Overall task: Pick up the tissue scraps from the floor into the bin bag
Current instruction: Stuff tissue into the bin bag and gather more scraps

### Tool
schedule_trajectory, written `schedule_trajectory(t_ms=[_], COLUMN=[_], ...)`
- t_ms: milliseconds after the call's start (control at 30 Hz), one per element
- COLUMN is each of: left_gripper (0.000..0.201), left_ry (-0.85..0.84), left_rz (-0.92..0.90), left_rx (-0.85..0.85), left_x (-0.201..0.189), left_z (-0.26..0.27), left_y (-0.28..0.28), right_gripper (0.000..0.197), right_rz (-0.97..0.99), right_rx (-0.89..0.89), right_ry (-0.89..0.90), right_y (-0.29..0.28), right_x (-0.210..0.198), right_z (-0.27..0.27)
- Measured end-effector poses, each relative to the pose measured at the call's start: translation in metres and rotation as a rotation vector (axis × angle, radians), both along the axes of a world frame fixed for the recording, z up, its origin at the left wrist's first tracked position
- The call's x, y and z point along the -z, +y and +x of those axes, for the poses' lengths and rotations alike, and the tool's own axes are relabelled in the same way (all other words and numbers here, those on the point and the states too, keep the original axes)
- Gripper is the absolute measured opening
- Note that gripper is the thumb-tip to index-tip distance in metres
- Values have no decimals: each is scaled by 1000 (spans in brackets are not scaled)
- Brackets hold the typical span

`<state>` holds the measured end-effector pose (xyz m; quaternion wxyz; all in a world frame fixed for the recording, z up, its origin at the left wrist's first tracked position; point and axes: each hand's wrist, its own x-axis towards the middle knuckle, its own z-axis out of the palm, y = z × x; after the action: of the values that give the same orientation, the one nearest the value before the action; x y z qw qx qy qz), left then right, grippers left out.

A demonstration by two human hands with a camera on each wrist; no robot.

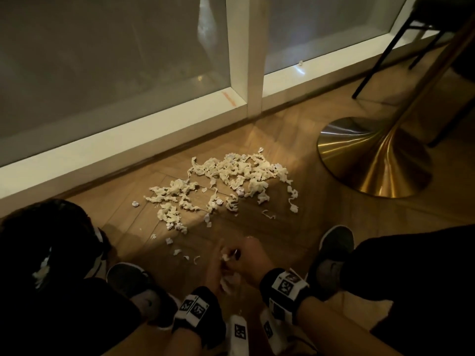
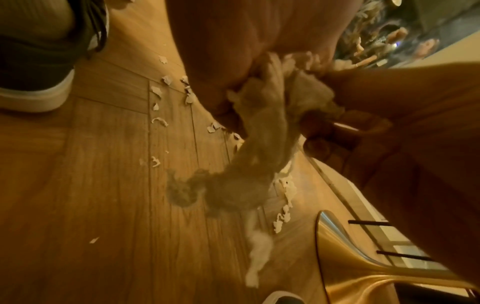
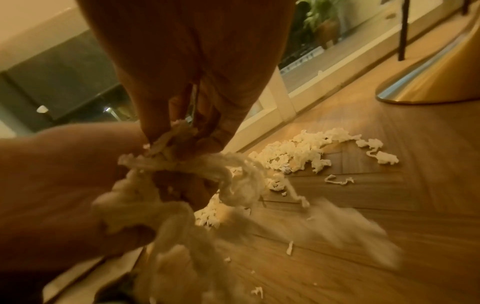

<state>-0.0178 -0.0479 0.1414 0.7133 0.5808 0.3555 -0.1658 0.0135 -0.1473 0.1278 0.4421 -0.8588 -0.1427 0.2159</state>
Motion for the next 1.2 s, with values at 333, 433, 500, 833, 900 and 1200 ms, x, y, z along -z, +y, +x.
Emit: schedule_trajectory(t_ms=[333,433,500,833,900,1200], left_gripper=[38,40,38,42,40,31], left_ry=[159,153,149,219,224,161], left_rz=[-354,-397,-411,-443,-416,-286], left_rx=[-275,-296,-313,-337,-336,-310], left_x=[18,23,25,25,25,32], left_z=[1,7,9,2,2,3], left_y=[30,26,22,-5,-7,-3], right_gripper=[33,33,27,12,12,12], right_rz=[130,120,116,131,109,85], right_rx=[-206,-200,-189,65,68,15], right_ry=[5,-87,-113,-70,-97,-129], right_y=[1,0,-2,3,1,5], right_x=[-11,-5,-4,5,7,17], right_z=[-13,-12,-12,-15,-14,-16])
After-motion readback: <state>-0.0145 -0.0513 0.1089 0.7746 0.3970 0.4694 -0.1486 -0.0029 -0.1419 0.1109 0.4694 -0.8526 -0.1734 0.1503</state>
